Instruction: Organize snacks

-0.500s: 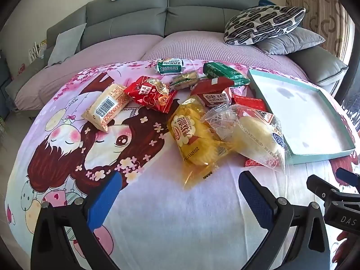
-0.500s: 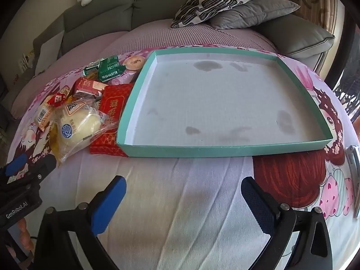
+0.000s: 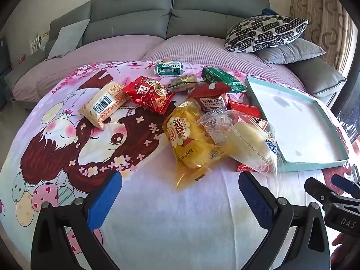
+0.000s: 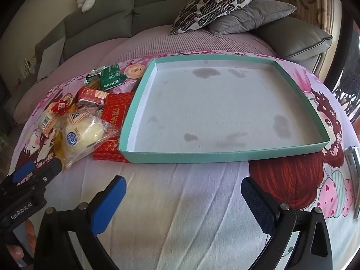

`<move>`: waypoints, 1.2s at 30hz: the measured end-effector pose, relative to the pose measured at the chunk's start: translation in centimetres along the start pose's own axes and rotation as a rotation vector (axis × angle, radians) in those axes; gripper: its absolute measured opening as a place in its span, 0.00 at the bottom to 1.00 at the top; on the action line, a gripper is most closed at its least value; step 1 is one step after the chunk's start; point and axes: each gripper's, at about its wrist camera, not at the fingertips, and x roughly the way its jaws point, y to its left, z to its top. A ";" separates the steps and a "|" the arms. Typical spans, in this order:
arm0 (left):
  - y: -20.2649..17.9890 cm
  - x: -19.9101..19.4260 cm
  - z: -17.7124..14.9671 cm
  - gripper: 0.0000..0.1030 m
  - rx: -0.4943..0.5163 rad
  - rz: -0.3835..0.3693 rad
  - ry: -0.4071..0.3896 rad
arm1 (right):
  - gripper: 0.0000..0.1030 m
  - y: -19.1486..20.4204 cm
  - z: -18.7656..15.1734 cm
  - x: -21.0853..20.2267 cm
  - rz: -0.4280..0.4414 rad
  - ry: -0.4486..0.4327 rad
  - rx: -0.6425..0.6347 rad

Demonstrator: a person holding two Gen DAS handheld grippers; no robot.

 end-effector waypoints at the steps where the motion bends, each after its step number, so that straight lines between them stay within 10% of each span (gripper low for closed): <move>1: -0.1 -0.1 0.0 1.00 0.002 0.001 -0.004 | 1.00 -0.1 0.0 -0.1 0.002 -0.004 0.001; 36: -1.4 -4.3 2.4 1.00 0.028 0.025 0.016 | 1.00 1.4 1.2 -5.9 -0.040 -0.154 -0.032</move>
